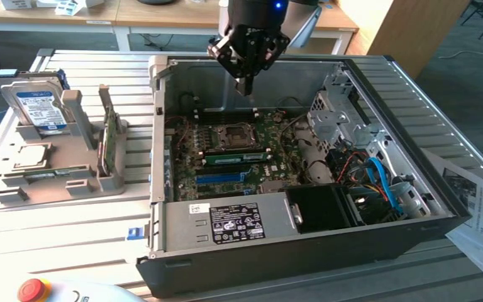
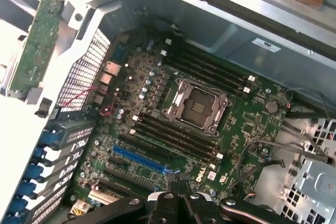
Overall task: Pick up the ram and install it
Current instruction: 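Press down the ram until it locks into place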
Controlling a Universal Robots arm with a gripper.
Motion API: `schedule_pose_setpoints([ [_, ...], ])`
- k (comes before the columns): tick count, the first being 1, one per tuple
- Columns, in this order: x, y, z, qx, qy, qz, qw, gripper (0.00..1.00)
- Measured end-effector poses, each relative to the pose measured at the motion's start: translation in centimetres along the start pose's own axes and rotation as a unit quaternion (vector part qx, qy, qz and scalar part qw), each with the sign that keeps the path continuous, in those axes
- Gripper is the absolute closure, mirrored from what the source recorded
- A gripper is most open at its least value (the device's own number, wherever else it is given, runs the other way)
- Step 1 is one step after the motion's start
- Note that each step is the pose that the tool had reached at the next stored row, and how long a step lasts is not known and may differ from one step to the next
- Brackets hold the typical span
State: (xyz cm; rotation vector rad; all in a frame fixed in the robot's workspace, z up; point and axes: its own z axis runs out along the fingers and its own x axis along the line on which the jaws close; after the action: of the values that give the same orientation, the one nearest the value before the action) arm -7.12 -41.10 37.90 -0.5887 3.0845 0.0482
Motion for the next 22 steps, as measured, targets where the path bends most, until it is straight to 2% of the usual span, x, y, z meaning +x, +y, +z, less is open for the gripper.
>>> schedule_pose_setpoints([
  [6, 0.00, 0.00, 0.00, 0.0003, -0.0013, 0.045, 0.9990, 0.90],
  [11, 0.00, 0.00, 0.00, 0.0006, -0.0025, 0.083, 0.9966, 0.90],
  [17, 0.00, 0.00, 0.00, 0.0009, -0.0038, 0.127, 0.9919, 0.90],
  [22, 0.00, 0.00, 0.00, 0.0011, -0.0049, 0.163, 0.9866, 0.90],
])
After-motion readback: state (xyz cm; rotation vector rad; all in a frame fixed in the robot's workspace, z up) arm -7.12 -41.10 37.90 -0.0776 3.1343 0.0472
